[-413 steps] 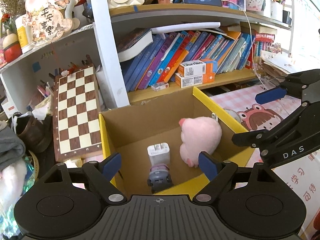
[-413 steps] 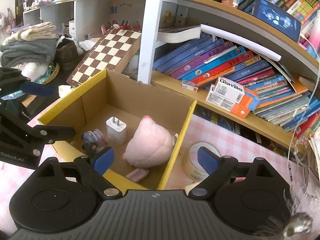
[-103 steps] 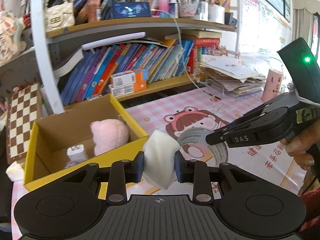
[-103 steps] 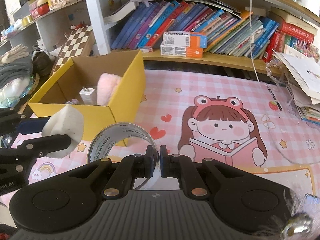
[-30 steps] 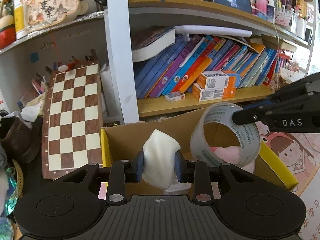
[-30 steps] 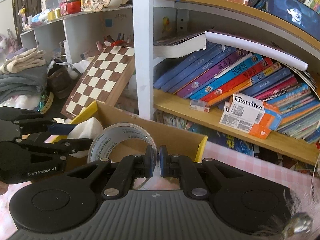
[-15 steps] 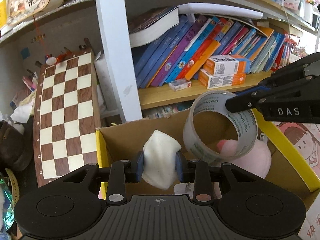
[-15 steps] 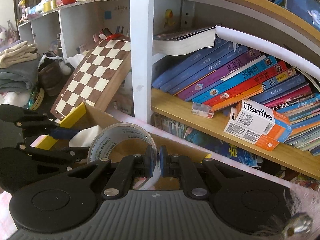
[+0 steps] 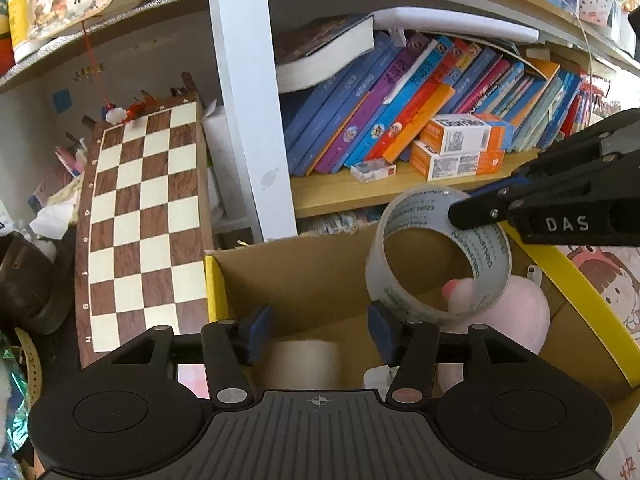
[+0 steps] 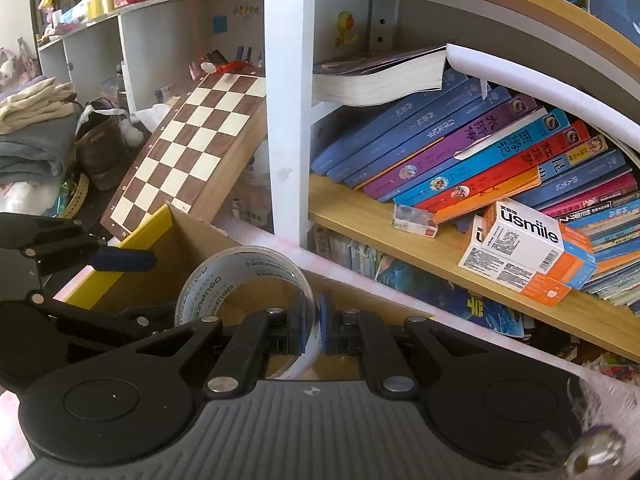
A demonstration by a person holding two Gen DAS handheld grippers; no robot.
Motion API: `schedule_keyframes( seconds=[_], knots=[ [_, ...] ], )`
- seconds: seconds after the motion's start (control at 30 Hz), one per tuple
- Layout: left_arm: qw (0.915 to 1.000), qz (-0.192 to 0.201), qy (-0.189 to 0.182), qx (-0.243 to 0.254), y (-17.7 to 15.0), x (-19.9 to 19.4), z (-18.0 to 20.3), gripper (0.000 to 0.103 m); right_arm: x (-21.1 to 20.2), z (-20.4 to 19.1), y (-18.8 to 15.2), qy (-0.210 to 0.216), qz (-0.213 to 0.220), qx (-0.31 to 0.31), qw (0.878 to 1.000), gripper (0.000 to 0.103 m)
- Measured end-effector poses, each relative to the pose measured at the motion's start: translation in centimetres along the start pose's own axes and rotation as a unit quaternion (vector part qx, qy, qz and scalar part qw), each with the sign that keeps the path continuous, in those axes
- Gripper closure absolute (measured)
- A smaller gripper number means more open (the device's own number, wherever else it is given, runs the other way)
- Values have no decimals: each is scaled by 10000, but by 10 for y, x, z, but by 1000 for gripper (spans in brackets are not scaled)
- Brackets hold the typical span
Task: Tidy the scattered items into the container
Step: 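Lower the white block into the box and open the left gripper, then lower the tape roll into the box and open the right gripper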
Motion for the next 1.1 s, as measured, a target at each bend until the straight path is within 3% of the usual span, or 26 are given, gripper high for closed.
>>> schedule_keyframes(
  seconds=[0.37,0.67,0.97,1.1],
  knots=[
    [9999,29,8,-156,-5,-13,-9,49,16,-10,3,164,-154,-134,9997,97],
    [9996,108,-198,-174,-7,-25,-3,48,37,-14,8,347,-390,-192,9984,96],
    [9996,118,-224,-158,-7,-28,0,48,40,-16,9,302,-449,-233,9983,96],
    [9995,127,-230,-149,-8,-30,1,48,39,-16,7,283,-471,-236,9982,88]
  ],
)
Point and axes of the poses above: each gripper's, at about its wrist camera, not at the fingertips, and x roughly the way its jaws point, z to its right, y to its top, the point moved 3 cm from there along x, roughly the way its jaws point, and after that the axes turned 12 degrees about -x, right-handed, at the moved point
